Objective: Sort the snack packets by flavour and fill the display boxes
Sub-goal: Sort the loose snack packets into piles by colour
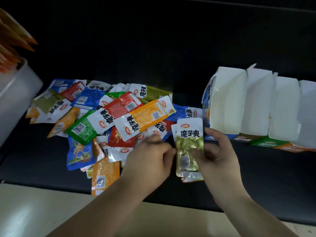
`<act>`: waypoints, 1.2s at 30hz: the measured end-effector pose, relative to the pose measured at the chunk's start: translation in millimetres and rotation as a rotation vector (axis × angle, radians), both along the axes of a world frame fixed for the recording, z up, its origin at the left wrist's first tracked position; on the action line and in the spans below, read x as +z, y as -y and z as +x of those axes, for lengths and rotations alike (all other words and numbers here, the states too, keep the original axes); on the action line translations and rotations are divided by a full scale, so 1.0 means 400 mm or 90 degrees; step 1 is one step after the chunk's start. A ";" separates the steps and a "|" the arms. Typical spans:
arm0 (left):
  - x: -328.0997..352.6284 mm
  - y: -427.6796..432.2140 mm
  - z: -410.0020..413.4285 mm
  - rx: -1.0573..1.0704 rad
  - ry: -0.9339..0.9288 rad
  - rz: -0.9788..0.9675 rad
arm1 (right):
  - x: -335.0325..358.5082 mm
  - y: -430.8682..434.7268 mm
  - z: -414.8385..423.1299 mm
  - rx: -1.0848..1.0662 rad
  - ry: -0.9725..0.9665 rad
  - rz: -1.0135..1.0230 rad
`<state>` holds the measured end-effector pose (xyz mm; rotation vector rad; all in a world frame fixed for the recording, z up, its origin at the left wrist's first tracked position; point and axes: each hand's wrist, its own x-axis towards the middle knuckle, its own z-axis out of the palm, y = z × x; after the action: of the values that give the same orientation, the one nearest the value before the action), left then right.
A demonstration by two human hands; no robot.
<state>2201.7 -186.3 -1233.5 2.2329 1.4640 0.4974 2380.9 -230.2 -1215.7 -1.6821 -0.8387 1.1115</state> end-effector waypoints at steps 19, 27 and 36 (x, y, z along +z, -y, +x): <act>0.071 -0.064 -0.029 0.238 0.434 -0.195 | -0.113 0.011 0.032 0.113 0.401 0.019; 0.028 -0.052 -0.082 0.258 0.305 -0.205 | -0.107 0.013 0.035 0.120 0.425 0.018; -0.007 -0.152 -0.072 0.014 -0.134 0.123 | -0.114 0.003 0.031 0.144 0.506 0.046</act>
<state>2173.0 -125.7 -1236.4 2.4865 1.6068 0.4375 2393.4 -231.5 -1261.4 -2.0176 -1.5698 0.5073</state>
